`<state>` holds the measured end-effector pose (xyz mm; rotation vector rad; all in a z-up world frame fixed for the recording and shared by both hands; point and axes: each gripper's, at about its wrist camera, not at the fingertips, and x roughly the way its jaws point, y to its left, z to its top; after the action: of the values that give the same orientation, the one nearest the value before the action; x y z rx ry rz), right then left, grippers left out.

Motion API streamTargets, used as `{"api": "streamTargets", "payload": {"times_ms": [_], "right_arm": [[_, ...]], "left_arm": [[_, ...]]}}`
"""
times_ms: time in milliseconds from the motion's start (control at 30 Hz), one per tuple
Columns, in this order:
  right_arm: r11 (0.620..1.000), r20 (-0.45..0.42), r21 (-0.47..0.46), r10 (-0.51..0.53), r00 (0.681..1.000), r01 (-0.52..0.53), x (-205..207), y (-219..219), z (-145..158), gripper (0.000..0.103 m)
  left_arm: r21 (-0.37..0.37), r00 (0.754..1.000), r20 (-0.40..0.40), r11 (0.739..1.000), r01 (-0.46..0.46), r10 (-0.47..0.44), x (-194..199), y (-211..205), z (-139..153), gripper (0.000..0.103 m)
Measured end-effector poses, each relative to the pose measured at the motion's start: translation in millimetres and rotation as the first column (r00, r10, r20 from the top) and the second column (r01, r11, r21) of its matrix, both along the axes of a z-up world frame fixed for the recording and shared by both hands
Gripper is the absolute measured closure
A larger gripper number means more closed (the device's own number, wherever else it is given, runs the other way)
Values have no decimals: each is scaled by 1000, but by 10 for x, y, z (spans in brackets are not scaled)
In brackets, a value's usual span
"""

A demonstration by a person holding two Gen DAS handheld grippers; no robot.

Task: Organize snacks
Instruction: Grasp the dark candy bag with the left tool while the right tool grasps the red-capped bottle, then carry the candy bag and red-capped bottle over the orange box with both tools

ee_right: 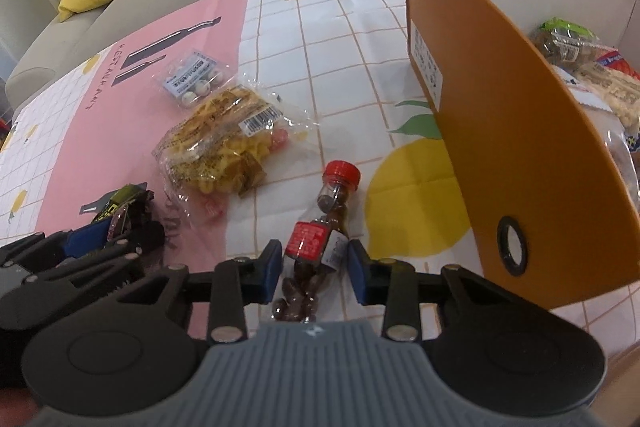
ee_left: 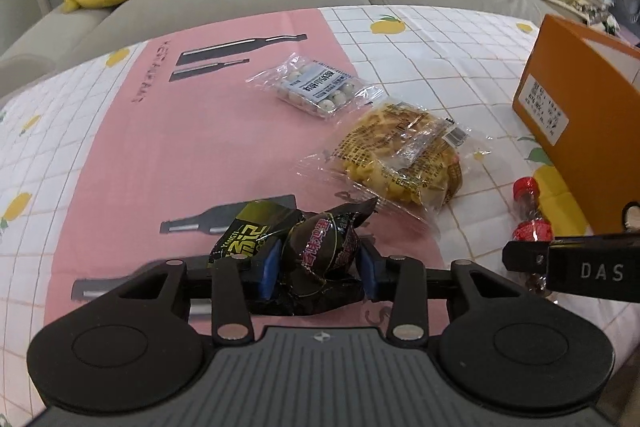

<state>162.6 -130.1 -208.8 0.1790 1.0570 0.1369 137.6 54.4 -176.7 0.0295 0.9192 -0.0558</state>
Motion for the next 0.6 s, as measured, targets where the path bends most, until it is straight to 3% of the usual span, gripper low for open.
{"api": "streamTargets", "payload": {"times_ms": [133,400,600], "right_arm": [[1000,-6,6,4,1000,-4,-51,-31,25,70],[997,40,35,72,997,-74,-268,11,216,71],[992,86,57,104,991,-109,-446,12,422,72]], "left_arm": [[-46,1000,8,999,-15,15,-144,26,103,58],[-223,998,-6,973,-60,60,-387,133,342,58],[-273,998,23,960,-57,66,-547,100,631,58]]}}
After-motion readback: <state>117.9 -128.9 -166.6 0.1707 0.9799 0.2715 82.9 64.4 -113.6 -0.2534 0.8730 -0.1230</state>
